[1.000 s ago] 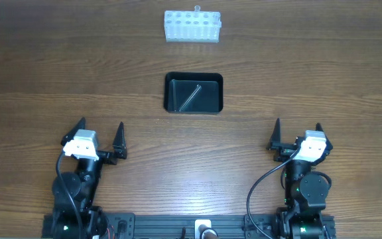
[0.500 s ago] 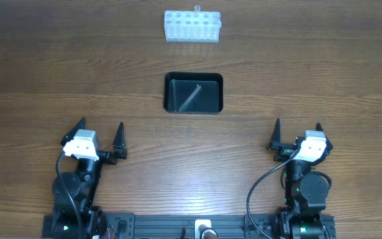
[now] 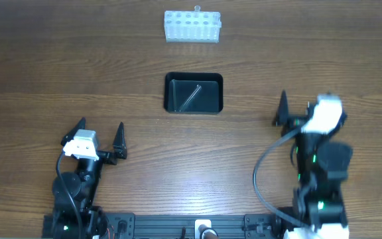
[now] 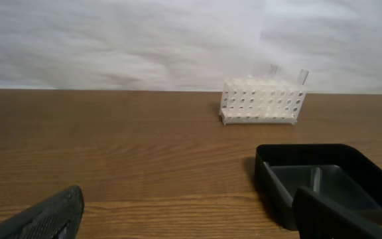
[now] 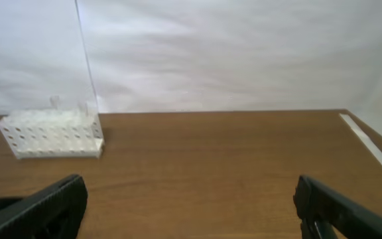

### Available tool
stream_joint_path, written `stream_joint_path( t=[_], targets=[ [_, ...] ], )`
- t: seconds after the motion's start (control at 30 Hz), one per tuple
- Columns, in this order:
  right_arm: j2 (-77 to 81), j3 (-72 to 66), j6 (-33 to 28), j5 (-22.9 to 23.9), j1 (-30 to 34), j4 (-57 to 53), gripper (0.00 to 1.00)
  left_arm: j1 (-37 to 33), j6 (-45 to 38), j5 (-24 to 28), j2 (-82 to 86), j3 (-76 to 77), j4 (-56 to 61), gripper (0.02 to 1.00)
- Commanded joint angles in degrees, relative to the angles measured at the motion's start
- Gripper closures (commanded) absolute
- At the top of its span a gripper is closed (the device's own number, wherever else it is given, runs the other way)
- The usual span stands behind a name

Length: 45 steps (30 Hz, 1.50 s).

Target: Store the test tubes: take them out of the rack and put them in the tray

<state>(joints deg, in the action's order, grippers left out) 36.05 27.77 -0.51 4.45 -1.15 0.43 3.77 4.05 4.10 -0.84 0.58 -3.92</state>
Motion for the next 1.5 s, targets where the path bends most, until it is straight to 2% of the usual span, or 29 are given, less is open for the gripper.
stream_joint_path(
  t=[0.03, 0.27, 0.47, 0.63, 0.73, 1.07, 1.27, 1.5],
  targets=[
    [14.2, 9.4, 0.9, -6.6, -1.1, 0.0, 0.007, -0.3, -0.7, -0.1, 0.5, -0.2, -0.2, 0.018],
    [37.9, 26.4, 1.4, -3.8, -11.2, -0.5, 0.009, -0.3, -0.7, -0.1, 0.5, -0.2, -0.2, 0.018],
    [54.5, 41.5, 5.6, 4.2, -20.1, -6.3, 0.009, -0.3, -0.7, -0.1, 0.5, -0.2, -0.2, 0.018],
    [66.6, 54.1, 13.8, 11.9, -24.7, -12.4, 0.009, -0.3, -0.7, -0.1, 0.5, -0.2, -0.2, 0.023],
    [73.0, 61.3, 16.7, 13.0, -25.9, -15.2, 0.007, -0.3, -0.7, -0.1, 0.5, -0.2, -0.2, 0.018],
    [91.8, 83.3, 17.9, 14.1, -26.1, -20.4, 0.007, -0.3, -0.7, -0.1, 0.5, -0.2, -0.2, 0.018],
    [97.9, 89.8, 17.5, 15.6, -25.7, -20.4, 0.007, -0.3, -0.7, -0.1, 0.5, -0.2, -0.2, 0.018],
    [100.1, 90.3, 16.1, 16.6, -24.8, -18.2, 0.012, -0.3, -0.7, -0.1, 0.5, -0.2, -0.2, 0.018]
  ],
)
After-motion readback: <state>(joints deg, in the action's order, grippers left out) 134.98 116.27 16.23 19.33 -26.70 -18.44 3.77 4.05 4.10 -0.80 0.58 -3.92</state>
